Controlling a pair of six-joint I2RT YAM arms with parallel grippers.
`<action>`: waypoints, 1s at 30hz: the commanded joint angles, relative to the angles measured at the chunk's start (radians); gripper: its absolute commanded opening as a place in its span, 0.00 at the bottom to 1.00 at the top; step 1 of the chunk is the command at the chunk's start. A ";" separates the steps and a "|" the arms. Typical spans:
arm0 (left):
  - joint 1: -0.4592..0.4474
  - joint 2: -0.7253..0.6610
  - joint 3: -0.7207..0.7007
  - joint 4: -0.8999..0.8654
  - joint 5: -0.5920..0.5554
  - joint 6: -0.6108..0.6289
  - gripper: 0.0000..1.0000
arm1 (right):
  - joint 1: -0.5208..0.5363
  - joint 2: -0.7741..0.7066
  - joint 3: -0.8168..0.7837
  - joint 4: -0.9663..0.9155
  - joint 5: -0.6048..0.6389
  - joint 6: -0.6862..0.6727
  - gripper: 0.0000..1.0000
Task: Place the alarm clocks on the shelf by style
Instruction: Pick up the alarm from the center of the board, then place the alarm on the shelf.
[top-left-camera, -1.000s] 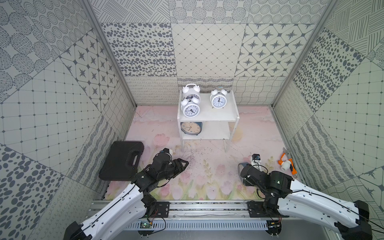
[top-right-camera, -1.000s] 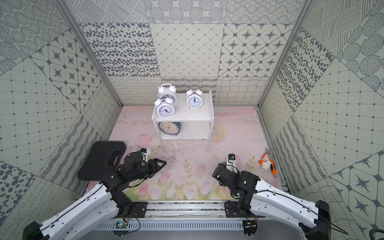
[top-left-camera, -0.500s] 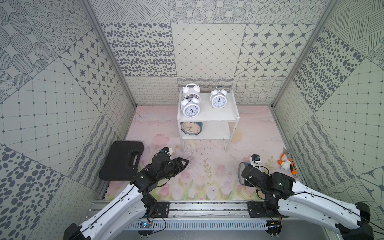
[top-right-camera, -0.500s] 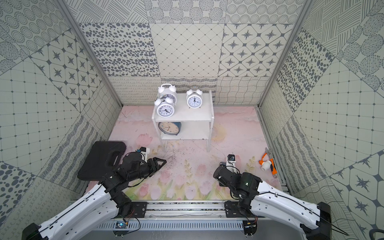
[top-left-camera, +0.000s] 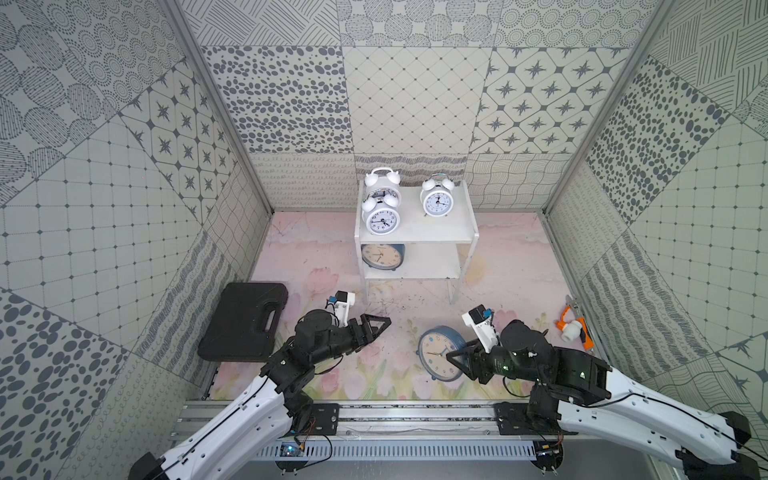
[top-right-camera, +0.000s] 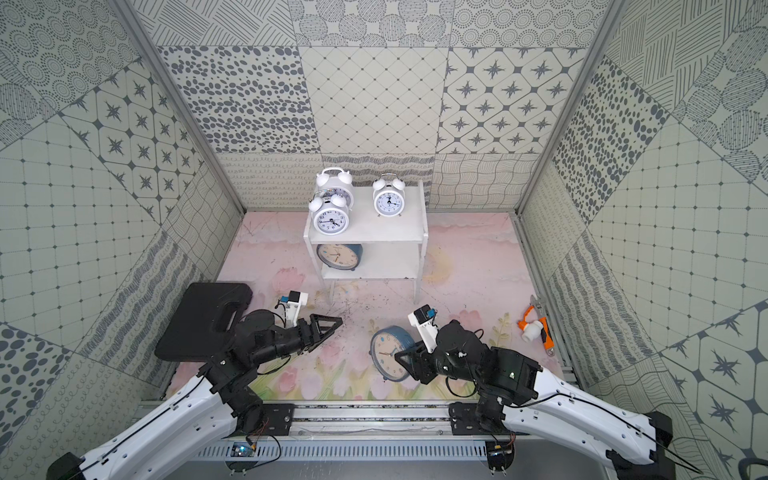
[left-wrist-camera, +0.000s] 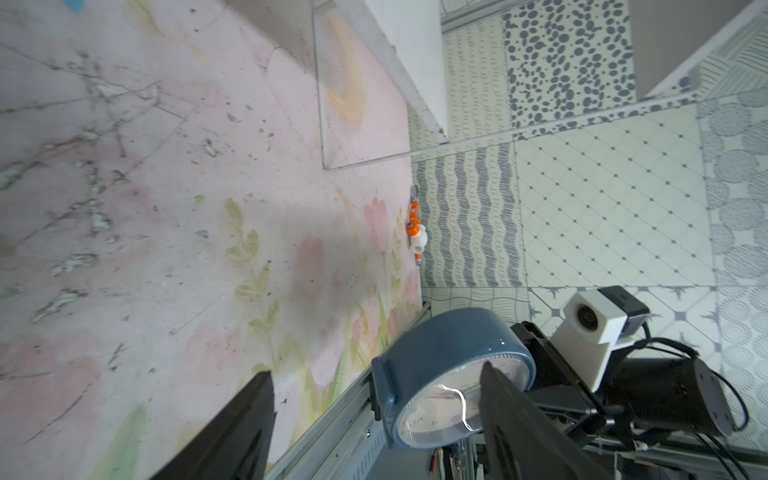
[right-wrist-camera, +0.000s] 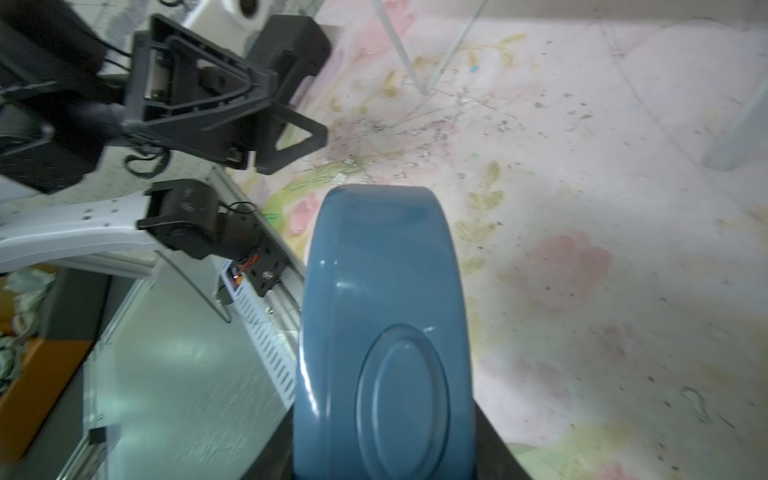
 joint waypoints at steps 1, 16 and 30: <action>0.005 -0.003 -0.012 0.426 0.246 -0.049 0.87 | -0.035 0.078 0.068 0.195 -0.265 -0.084 0.34; -0.040 0.101 -0.009 0.714 0.400 -0.161 0.69 | -0.231 0.319 0.180 0.424 -0.702 -0.013 0.33; -0.055 0.092 -0.003 0.631 0.370 -0.117 0.52 | -0.265 0.336 0.170 0.426 -0.645 -0.015 0.33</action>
